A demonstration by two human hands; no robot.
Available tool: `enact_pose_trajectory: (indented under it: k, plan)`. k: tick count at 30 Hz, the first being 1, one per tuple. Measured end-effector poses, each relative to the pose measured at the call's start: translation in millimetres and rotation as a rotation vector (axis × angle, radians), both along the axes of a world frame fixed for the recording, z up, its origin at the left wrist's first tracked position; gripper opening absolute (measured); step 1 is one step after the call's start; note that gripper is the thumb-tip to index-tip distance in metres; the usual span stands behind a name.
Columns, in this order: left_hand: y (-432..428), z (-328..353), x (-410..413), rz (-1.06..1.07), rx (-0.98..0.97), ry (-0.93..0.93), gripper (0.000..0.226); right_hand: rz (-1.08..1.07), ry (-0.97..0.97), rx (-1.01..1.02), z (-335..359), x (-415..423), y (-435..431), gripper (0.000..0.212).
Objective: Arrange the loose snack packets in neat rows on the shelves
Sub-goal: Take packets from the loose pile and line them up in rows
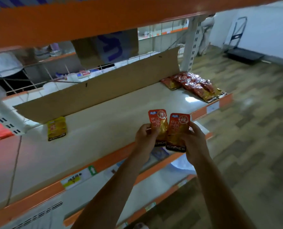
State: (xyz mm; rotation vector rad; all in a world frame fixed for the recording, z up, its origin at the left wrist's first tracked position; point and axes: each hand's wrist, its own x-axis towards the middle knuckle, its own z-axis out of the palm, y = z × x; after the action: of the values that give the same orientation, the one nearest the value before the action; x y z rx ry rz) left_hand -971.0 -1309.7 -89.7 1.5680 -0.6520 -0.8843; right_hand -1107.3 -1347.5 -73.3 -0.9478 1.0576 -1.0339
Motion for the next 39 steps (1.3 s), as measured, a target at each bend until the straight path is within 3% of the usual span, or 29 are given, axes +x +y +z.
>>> enact_pose_trajectory:
  k: [4,8,12,19,22,30,34,39]
  plan:
    - [-34.1,-1.2,-16.7,-0.069,0.010,-0.038,0.021,-0.067,0.013,0.025,0.1,-19.4,-25.5,0.050]
    - [-75.9,-2.0,-25.7,-0.098,0.015,0.021,0.005,-0.117,0.039,0.024,2.4,-29.4,-60.3,0.044]
    - [-126.4,1.4,-23.6,-0.088,0.018,0.024,0.012,-0.121,0.039,0.017,6.8,-27.6,-107.4,0.039]
    - [-199.9,-2.7,-4.5,-0.039,0.046,-0.079,0.014,-0.130,0.065,-0.022,6.5,-13.7,-178.8,0.038]
    - [-220.2,-6.2,1.0,0.020,0.044,-0.087,0.023,-0.111,0.071,-0.009,3.4,-9.9,-201.9,0.039]
    - [-275.4,-16.0,8.7,0.124,0.038,-0.050,0.020,0.001,0.098,-0.077,7.4,-4.4,-270.1,0.034]
    - [-297.8,-17.9,10.4,0.199,0.115,-0.129,0.040,0.086,0.163,-0.113,12.1,-8.7,-304.8,0.030]
    - [-320.9,-15.9,9.7,0.245,0.139,-0.250,0.033,0.162,0.246,-0.170,10.2,-7.7,-337.9,0.027]
